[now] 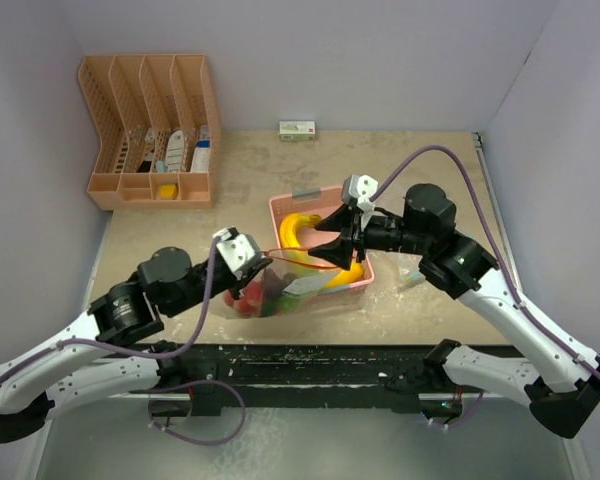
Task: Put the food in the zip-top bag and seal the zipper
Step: Zip the zipper food storage bag at the center of the board.
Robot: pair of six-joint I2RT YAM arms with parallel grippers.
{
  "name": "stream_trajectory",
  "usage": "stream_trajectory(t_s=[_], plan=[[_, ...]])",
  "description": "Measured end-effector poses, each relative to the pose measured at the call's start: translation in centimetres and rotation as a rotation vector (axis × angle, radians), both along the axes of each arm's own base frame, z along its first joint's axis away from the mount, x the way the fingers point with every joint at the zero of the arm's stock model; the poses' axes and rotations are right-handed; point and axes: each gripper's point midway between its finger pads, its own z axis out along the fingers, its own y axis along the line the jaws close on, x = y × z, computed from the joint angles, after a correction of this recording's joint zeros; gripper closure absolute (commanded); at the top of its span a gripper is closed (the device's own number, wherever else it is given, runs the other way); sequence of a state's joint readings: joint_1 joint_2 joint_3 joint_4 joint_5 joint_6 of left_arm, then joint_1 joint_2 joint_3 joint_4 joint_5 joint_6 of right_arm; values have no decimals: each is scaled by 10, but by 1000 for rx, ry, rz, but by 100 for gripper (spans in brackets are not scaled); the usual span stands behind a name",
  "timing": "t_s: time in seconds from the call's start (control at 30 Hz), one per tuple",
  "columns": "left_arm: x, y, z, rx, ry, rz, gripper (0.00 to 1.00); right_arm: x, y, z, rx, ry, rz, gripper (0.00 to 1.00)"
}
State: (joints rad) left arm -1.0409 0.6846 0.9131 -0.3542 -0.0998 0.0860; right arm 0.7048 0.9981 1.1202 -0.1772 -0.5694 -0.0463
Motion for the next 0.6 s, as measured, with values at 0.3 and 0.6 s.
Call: stream_trajectory(t_s=[0.3, 0.6], plan=[[5, -17, -54, 169, 124, -14, 100, -17, 39, -17, -22, 43, 224, 31], [-1, -8, -40, 150, 120, -16, 100, -23, 68, -49, -90, 42, 301, 33]])
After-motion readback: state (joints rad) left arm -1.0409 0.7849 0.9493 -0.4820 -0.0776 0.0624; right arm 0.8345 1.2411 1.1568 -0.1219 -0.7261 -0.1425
